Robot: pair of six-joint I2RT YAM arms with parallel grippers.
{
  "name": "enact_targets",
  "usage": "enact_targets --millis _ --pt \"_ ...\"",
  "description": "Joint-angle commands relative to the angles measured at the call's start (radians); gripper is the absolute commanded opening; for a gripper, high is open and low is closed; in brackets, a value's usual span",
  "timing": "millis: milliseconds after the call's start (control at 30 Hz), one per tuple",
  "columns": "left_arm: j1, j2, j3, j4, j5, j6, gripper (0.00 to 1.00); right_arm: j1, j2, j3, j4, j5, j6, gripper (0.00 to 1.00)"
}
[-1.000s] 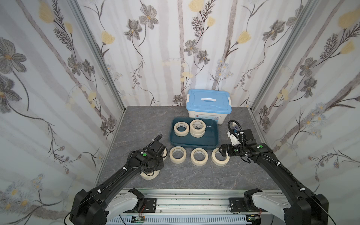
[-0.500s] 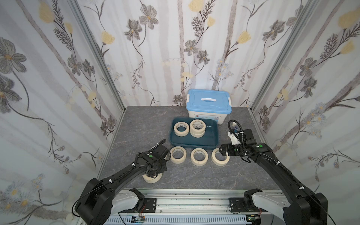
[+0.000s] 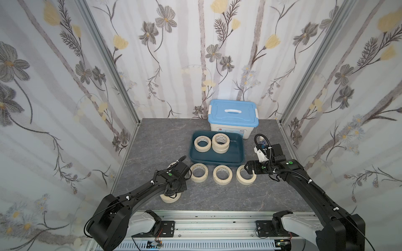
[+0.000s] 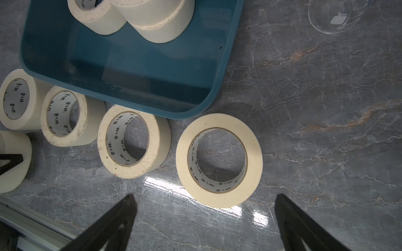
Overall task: Take out the art tape in the storage box
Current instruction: Place the art tape at the center of the board.
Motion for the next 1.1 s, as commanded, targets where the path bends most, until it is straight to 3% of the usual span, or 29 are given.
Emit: enact_targets --millis 0,267,467,1067 --pt "0.0 0.013 0.001 0.016 -0.042 0.017 0.11 -0.001 0.004 -0.005 0.033 -0.011 -0.007 1.0" --pt "-0.001 0.022 -0.017 0.047 -0.044 0.015 0.2 -0.002 0.0 -0.016 0.037 -0.012 -0.005 1.0" --pt "0.0 0.016 -0.006 0.036 -0.059 0.022 0.33 -0.004 0.0 -0.015 0.038 -0.015 -0.003 1.0" --pt "0.001 -0.014 0.184 0.006 -0.118 0.118 0.59 -0.009 -0.019 -0.013 0.038 -0.02 0.0 1.0"
